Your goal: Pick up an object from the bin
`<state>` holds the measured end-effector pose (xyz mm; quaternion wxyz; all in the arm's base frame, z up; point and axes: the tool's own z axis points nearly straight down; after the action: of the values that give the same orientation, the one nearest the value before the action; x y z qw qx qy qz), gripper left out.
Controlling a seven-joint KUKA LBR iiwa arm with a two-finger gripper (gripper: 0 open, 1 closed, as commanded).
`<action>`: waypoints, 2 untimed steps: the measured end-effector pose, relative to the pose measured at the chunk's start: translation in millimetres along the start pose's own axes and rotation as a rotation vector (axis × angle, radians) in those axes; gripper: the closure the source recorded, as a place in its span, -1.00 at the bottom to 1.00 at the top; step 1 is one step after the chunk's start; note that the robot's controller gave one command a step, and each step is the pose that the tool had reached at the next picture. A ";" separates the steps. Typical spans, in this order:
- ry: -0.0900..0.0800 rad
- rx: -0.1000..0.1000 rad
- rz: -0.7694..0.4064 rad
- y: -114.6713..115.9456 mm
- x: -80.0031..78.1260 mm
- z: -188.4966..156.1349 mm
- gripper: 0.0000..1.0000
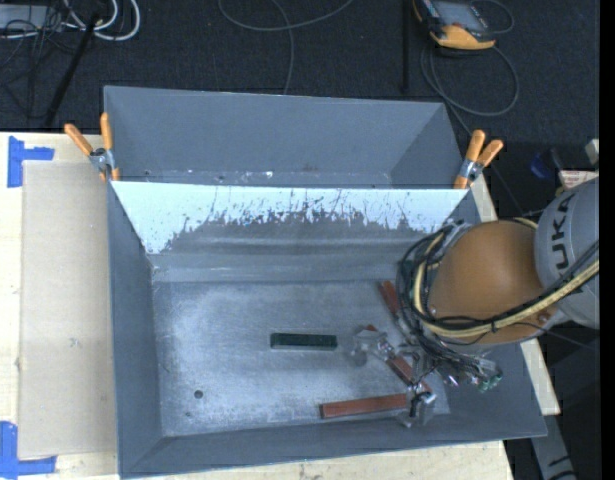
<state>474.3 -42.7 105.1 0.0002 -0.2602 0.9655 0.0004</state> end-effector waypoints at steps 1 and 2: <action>-0.011 0.007 0.091 8.9 -11.6 33.7 -1.00; -0.009 0.005 0.087 8.0 -14.4 32.7 -1.00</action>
Offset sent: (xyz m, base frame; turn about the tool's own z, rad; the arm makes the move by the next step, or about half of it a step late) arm 0.0012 0.0139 -0.0351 0.0901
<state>482.8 -28.4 72.4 0.0052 -0.2181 0.9759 -0.0010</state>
